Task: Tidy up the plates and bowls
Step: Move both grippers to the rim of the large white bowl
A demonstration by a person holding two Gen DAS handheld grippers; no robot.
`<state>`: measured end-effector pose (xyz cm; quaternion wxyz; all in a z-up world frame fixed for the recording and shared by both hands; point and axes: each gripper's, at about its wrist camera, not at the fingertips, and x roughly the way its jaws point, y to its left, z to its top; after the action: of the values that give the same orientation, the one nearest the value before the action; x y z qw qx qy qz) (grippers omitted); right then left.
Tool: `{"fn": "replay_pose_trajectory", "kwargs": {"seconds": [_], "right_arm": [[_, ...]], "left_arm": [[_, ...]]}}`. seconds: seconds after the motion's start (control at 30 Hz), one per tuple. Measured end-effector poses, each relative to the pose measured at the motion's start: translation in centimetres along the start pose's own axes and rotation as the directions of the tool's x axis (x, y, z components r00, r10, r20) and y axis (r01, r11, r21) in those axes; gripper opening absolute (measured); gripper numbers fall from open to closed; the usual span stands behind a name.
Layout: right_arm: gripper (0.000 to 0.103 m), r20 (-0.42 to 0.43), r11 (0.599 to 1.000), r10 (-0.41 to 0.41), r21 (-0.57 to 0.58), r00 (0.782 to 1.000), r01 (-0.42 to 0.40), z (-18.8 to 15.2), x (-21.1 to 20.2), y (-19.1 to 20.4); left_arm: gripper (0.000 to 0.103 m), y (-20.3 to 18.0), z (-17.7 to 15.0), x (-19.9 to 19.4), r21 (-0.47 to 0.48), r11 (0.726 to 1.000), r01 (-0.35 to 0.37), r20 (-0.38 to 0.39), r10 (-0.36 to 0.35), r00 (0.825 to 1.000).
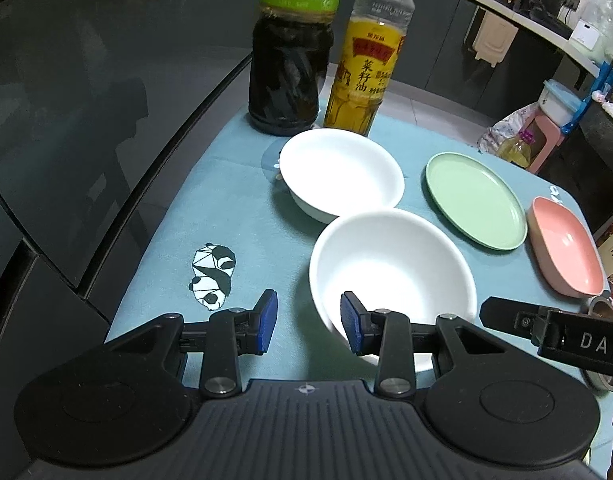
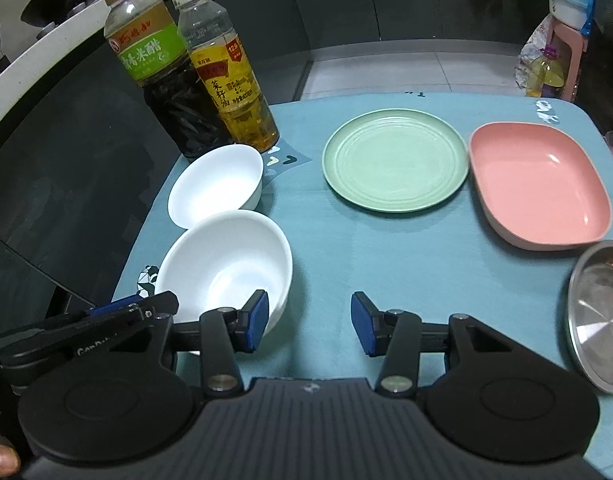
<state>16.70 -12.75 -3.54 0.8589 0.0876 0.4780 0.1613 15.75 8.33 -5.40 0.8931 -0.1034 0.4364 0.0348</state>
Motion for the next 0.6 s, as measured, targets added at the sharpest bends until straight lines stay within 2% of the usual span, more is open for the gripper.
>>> {"fn": "replay_pose_trajectory", "kwargs": {"seconds": [0.53, 0.6], "right_arm": [[0.033, -0.034, 1.0, -0.013, -0.023, 0.999, 0.012, 0.7, 2.9, 0.9], [0.03, -0.04, 1.0, -0.012, -0.024, 0.999, 0.011, 0.6, 3.4, 0.9]], "left_arm": [[0.033, -0.1, 0.3, 2.7, 0.006, 1.0, 0.004, -0.053, -0.004, 0.999], [0.033, -0.2, 0.2, 3.1, 0.01, 1.0, 0.007, -0.063, -0.007, 0.998]]}}
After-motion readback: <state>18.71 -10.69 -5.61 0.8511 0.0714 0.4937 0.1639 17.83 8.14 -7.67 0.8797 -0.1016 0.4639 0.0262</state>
